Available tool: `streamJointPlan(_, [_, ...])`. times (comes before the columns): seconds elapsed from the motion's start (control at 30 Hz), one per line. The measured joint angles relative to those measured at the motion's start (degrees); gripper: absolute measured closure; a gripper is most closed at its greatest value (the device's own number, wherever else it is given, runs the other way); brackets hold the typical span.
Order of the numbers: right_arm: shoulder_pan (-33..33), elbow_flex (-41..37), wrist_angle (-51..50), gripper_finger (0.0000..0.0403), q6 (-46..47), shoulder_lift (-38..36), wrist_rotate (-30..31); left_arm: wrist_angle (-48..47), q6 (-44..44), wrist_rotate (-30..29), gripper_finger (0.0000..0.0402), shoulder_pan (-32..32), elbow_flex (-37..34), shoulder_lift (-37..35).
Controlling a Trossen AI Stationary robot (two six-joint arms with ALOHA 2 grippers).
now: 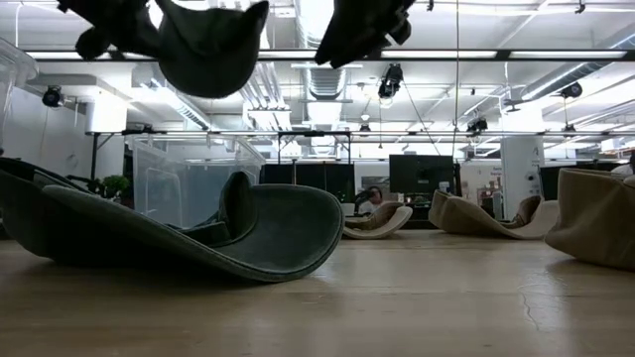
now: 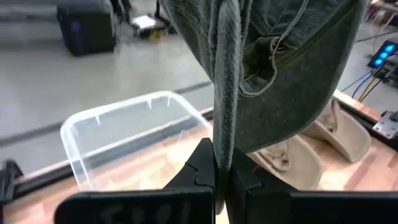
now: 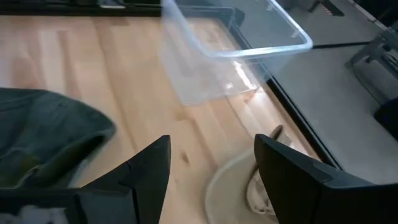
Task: Pick & Place hat
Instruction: Put the right blue cap into the top transparent bin
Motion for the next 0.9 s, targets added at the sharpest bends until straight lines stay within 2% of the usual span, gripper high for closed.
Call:
streamJointPlan(0.1, [1.55, 0.00, 0.02, 0.0177, 0.62, 0.00, -0.07, -0.23, -0.62, 5.73, 0.0397, 5.45, 0.00, 0.92])
streamJointPlan(0.27, [3.14, 0.00, 0.04, 0.0177, 1.03, 0.00, -0.13, -0.43, -1.49, 19.86, 0.0397, 17.53, 0.31, 3.66])
streamJointPlan(0.53, [4.36, -0.15, 0.00, 0.0177, 1.04, 0.00, -0.13, -3.22, -1.35, 32.28, 0.0397, 33.85, 0.75, 9.13])
streamJointPlan(0.67, [4.64, -0.15, 0.02, 0.0177, 1.27, 0.00, -0.13, -4.32, -1.04, 39.91, 0.0389, 37.36, 0.70, 12.55])
streamJointPlan(0.9, [4.65, -0.16, 0.00, 0.0177, 1.71, 0.00, -0.13, -6.01, 0.64, 41.13, 0.0390, 37.94, 1.26, 18.02])
